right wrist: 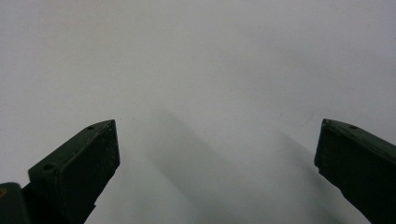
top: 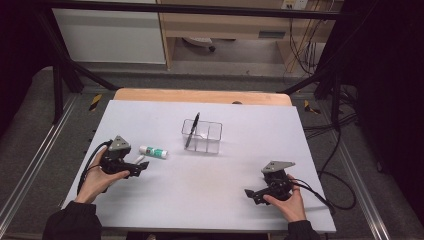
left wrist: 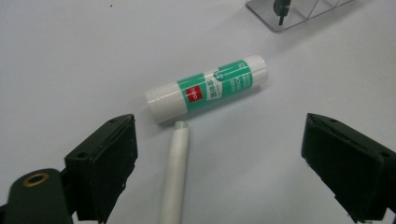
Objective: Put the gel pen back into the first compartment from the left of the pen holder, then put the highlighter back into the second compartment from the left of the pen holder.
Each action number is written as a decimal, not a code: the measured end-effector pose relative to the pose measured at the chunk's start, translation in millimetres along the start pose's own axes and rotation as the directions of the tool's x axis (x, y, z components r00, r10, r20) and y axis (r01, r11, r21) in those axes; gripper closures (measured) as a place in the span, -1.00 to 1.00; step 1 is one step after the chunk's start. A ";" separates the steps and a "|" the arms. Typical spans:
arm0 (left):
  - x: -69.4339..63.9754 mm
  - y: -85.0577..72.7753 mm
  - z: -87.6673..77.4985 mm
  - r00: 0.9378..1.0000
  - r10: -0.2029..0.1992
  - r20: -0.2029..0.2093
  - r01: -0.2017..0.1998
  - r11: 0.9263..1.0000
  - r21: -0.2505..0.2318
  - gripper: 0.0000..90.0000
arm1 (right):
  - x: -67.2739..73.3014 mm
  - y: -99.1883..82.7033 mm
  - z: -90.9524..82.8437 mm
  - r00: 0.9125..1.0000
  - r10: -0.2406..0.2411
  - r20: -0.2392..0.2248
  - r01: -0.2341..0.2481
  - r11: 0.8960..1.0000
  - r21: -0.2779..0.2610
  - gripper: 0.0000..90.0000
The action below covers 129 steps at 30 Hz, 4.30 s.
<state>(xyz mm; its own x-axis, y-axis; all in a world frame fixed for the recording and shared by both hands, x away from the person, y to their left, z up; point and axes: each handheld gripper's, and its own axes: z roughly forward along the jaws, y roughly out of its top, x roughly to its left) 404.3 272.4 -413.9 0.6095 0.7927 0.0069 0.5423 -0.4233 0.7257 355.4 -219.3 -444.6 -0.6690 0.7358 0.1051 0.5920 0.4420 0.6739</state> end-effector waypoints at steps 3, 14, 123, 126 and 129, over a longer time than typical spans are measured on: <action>1.8 -2.0 3.7 1.000 0.005 -0.015 -0.005 1.000 0.025 -0.69 | 0.0 0.2 -0.6 1.000 0.001 -0.004 -0.001 1.000 -0.003 -0.98; 14.6 -11.1 5.2 1.000 0.005 0.011 -0.005 0.999 0.044 -0.17 | -0.3 0.4 0.2 1.000 0.004 -0.005 -0.004 1.000 0.000 -0.98; 17.7 -11.5 13.3 0.999 -0.001 -0.034 0.009 0.970 0.243 0.72 | 1.5 -0.9 2.1 1.000 -0.001 -0.012 0.002 1.000 0.019 -0.98; 18.6 -11.4 12.5 1.000 -0.009 -0.027 0.015 0.969 0.246 0.73 | 1.4 -0.9 2.0 1.000 -0.002 -0.012 0.002 1.000 0.018 -0.98; 19.1 -10.3 9.5 0.999 -0.018 -0.027 0.024 0.972 0.235 0.73 | 1.3 -0.8 1.8 1.000 -0.001 -0.013 0.002 1.000 0.018 -0.98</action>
<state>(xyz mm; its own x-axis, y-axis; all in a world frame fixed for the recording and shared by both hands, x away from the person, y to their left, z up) 415.8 287.7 -427.7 0.5838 0.8118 0.0120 0.6774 -0.4952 0.5440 354.9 -217.8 -446.3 -0.6756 0.7284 0.1137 0.5991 0.4526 0.6605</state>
